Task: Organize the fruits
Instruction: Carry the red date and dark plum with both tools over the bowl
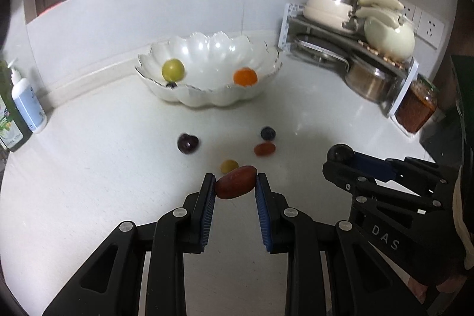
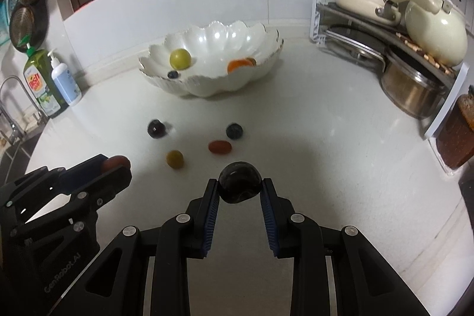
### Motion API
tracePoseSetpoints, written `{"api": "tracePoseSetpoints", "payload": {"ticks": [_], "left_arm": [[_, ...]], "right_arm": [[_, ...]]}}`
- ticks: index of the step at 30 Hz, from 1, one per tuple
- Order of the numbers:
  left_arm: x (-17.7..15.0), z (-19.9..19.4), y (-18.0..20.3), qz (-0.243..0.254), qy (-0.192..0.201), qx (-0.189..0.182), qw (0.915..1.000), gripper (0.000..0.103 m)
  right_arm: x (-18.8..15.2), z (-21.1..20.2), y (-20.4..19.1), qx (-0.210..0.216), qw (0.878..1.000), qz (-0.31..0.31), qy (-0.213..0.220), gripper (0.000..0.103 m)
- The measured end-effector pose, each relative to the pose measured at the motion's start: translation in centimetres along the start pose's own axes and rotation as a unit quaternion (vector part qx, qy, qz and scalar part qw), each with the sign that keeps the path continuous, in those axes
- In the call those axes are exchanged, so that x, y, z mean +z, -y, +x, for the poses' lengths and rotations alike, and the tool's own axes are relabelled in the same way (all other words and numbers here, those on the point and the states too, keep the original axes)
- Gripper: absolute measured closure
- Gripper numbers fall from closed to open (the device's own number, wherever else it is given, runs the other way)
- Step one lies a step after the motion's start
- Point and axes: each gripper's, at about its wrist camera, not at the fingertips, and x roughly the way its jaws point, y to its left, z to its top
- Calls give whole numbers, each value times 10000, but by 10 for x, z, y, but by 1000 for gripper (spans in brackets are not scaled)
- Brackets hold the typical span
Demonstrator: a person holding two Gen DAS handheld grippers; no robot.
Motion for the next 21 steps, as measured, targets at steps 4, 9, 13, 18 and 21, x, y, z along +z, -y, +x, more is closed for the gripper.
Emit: {"api": "tracePoseSetpoints", "payload": {"ticks": [4,9,13,18,21], "left_arm": [[6,-8,-5,-8,138,-11,9999,75],[12,-21,-13,-17,338,-51,9994,76],[19,-31,-20,-18,523,-46,9986,76],[28,-42,-28,-47,756,-5,9971,76],[33,-47,-33,-38,891,58,9960,76]], "right_arm": [[6,-9,-7,16,9999,-29,124,73],[13,-21,-16,20,9995,-18,299,73],[18,-30,-23,28,9990,-6,437,73],[26,-38,-32,84,9979,43,634,73],[32,-41,-37,82,9972,28,745,73]]}}
